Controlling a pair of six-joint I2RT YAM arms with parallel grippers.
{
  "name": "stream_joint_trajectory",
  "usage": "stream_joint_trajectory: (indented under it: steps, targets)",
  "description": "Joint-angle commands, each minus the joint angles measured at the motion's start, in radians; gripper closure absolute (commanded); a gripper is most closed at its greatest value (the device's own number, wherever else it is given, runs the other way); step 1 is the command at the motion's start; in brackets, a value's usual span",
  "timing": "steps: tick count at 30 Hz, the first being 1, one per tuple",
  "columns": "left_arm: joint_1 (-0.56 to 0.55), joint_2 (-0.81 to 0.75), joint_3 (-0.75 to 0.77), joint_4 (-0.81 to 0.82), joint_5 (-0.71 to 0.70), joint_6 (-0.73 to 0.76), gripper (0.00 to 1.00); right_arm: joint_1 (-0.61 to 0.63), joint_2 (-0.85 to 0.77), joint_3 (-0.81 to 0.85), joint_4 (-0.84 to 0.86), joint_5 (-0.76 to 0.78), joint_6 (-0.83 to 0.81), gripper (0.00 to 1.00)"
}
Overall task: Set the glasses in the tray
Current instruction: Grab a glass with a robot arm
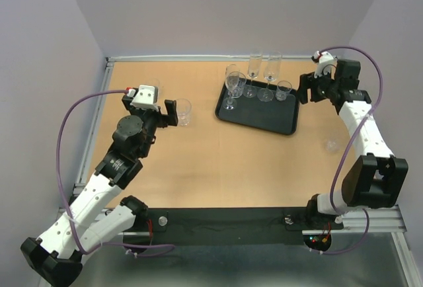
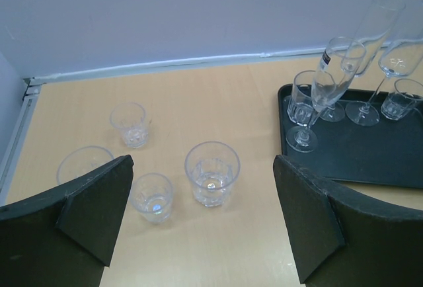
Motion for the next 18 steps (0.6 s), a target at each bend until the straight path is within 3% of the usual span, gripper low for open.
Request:
stream_joint_trajectory:
  steps: [1,8,18]
  targets:
    - [0.006,0.003,-0.010,0.054,0.000,-0.001,0.01,-0.014,-0.109,-0.098,0.061,-0.111,-0.048,0.25]
    - [0.008,0.019,-0.012,0.054,-0.006,-0.001,0.01,-0.034,-0.250,-0.247,0.117,-0.208,-0.058,0.25]
    - [0.009,0.037,-0.021,0.058,-0.037,0.008,0.01,-0.039,-0.330,-0.368,0.186,-0.279,-0.038,0.24]
